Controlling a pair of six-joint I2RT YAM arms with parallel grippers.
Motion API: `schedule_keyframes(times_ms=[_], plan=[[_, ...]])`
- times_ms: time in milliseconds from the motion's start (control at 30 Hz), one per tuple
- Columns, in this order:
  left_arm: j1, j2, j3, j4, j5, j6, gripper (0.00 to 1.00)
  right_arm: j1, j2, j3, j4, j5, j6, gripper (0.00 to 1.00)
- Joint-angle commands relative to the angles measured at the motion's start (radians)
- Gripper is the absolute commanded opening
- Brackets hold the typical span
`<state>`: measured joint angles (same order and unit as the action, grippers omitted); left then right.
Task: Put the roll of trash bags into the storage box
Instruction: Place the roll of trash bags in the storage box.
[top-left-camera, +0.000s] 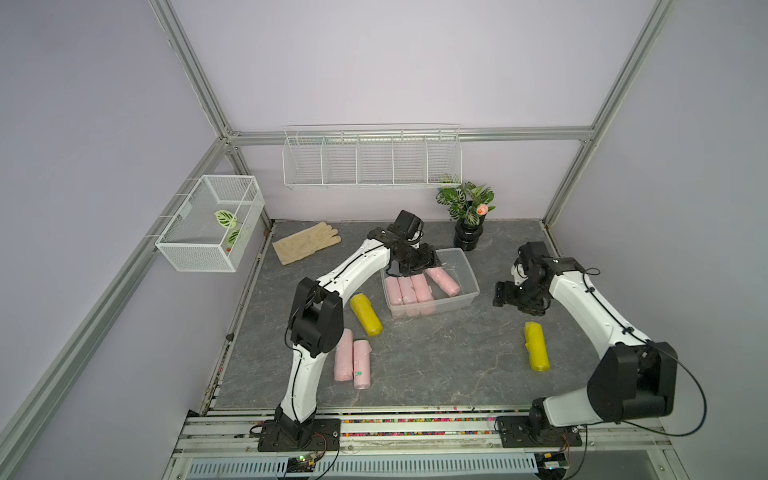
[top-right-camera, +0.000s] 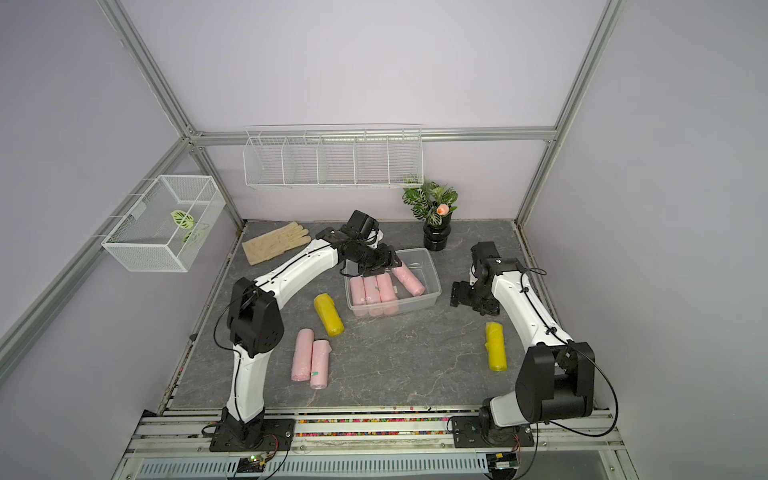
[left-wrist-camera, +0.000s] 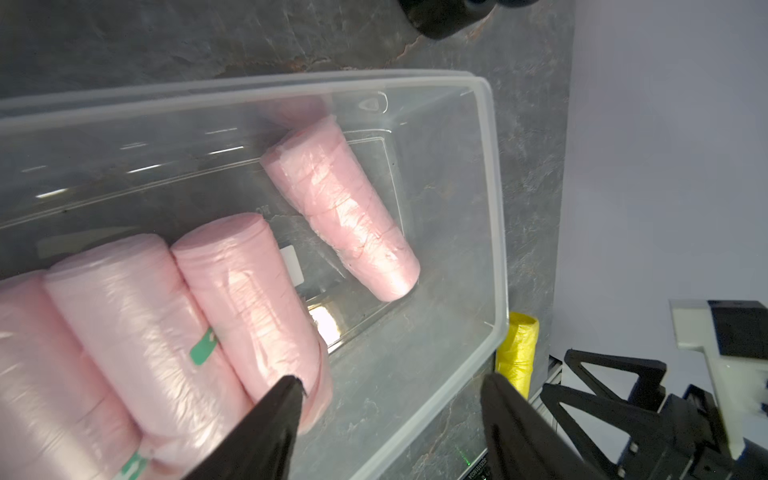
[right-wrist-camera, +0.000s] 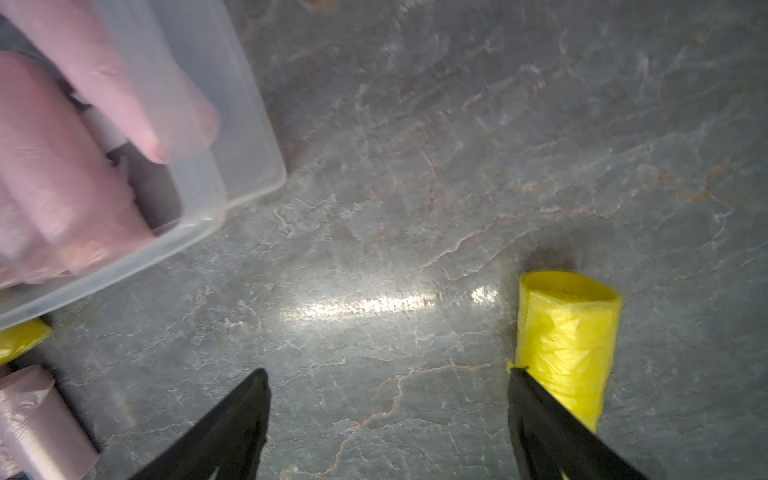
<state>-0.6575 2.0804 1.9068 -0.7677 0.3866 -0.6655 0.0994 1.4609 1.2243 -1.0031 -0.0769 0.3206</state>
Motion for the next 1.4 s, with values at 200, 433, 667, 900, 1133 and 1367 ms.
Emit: schedule_keyframes(times_ms=[200, 433, 667, 900, 1133, 1367], plan=[[0.05, -0.369, -0.359, 0.043, -0.191, -0.018, 0.76, 0.191, 0.173, 0.356, -0.012, -0.009, -0.06, 0.9], [0.068, -0.571, -0.601, -0.045, -0.319, -0.051, 0.8, 0.278, 0.491, 0.665, -0.087, -0.003, -0.109, 0.89], [0.068, -0.722, -0.824, -0.039, -0.333, -0.137, 0.81, 0.313, 0.702, 0.85, -0.159, 0.018, -0.157, 0.88], [0.068, -0.82, -0.92, -0.068, -0.306, -0.148, 0.81, 0.316, 0.809, 0.916, -0.174, 0.042, -0.182, 0.88], [0.068, -0.87, -1.031, -0.064, -0.266, -0.182, 0.81, 0.315, 0.89, 0.972, -0.21, 0.064, -0.213, 0.88], [0.068, -0.895, -1.061, -0.047, -0.254, -0.194, 0.81, 0.315, 0.941, 0.983, -0.209, 0.075, -0.234, 0.86]])
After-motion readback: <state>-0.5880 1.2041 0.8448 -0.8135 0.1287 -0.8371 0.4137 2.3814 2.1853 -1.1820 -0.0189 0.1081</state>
